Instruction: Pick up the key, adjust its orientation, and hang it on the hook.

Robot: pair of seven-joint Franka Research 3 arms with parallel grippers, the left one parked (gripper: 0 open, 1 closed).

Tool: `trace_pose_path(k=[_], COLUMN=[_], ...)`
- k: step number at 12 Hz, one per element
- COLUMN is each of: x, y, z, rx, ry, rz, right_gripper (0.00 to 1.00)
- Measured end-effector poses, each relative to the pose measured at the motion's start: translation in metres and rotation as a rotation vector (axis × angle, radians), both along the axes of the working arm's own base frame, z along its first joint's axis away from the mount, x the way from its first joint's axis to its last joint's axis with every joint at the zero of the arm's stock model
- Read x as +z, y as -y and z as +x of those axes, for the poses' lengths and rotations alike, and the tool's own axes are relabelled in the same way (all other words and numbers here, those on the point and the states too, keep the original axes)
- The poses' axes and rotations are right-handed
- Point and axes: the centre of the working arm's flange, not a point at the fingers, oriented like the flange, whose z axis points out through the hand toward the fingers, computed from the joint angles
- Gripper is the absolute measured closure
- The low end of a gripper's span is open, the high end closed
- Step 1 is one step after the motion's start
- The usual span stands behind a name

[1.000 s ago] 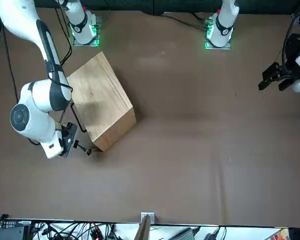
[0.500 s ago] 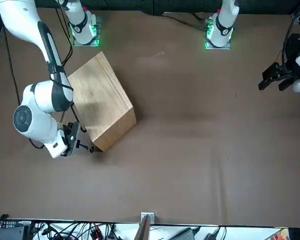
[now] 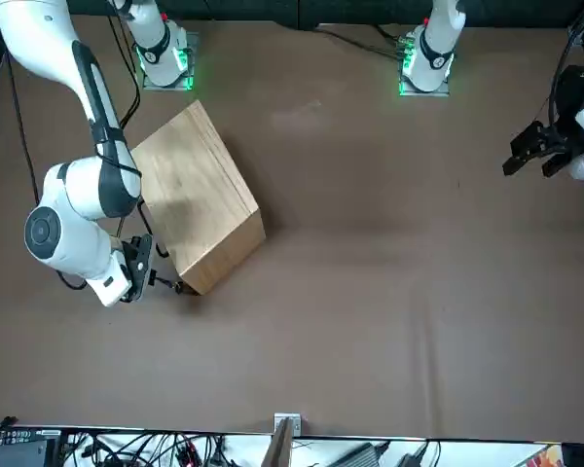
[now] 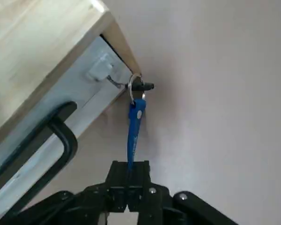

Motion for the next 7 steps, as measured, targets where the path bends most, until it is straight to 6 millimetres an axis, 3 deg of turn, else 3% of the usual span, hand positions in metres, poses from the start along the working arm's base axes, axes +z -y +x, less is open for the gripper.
trace_pose_path(k=[7], x=[0.0003], y=[-0.0005], z=[-0.0022], rx=[0.002], ry=[-0.018], rz=[-0.001], right_gripper=[0.98])
